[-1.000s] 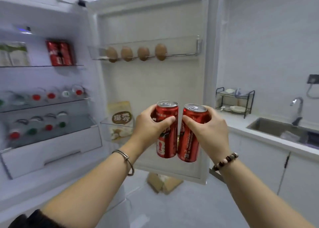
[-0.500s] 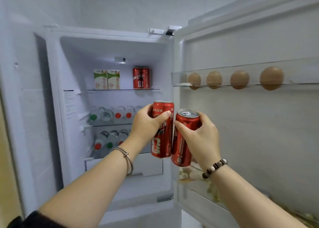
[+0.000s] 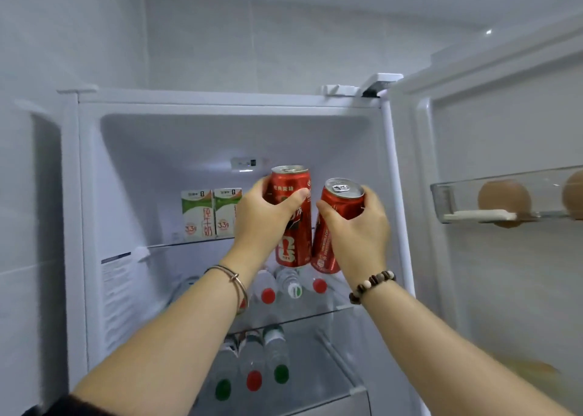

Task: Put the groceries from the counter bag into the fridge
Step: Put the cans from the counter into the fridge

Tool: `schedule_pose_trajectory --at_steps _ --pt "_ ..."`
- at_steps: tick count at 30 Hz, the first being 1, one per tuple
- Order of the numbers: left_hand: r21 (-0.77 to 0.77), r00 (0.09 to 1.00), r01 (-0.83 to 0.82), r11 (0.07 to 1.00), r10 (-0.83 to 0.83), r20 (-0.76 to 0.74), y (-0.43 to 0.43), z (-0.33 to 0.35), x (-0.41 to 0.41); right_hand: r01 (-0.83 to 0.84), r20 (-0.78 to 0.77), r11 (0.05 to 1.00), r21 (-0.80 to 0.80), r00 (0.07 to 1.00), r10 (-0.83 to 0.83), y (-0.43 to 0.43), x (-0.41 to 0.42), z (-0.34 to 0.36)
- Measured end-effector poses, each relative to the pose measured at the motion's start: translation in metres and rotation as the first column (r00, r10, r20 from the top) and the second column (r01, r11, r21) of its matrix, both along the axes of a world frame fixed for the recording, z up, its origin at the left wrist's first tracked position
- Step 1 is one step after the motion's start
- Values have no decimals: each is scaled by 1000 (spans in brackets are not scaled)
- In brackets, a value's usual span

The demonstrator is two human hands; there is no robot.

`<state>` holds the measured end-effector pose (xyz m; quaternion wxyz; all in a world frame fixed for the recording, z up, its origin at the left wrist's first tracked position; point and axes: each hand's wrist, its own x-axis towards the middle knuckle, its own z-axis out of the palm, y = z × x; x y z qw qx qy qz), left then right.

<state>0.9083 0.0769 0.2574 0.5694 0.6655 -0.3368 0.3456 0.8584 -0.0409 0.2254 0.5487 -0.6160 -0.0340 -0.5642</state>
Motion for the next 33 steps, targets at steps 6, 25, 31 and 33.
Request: schedule_pose_trajectory --at_steps 6,25,31,33 --pt "-29 992 -30 999 34 121 -10 32 57 -29 115 993 112 993 16 2 67 46" --pt "59 992 51 997 -43 -120 -38 57 178 32 50 999 37 998 -34 -31 181 78" --pt "92 957 96 991 -66 -284 -35 68 211 46 -14 999 5 999 -46 -36 207 81" --pt "126 957 103 987 -64 -282 -38 69 216 71 -28 997 -39 997 -72 -36 218 83"
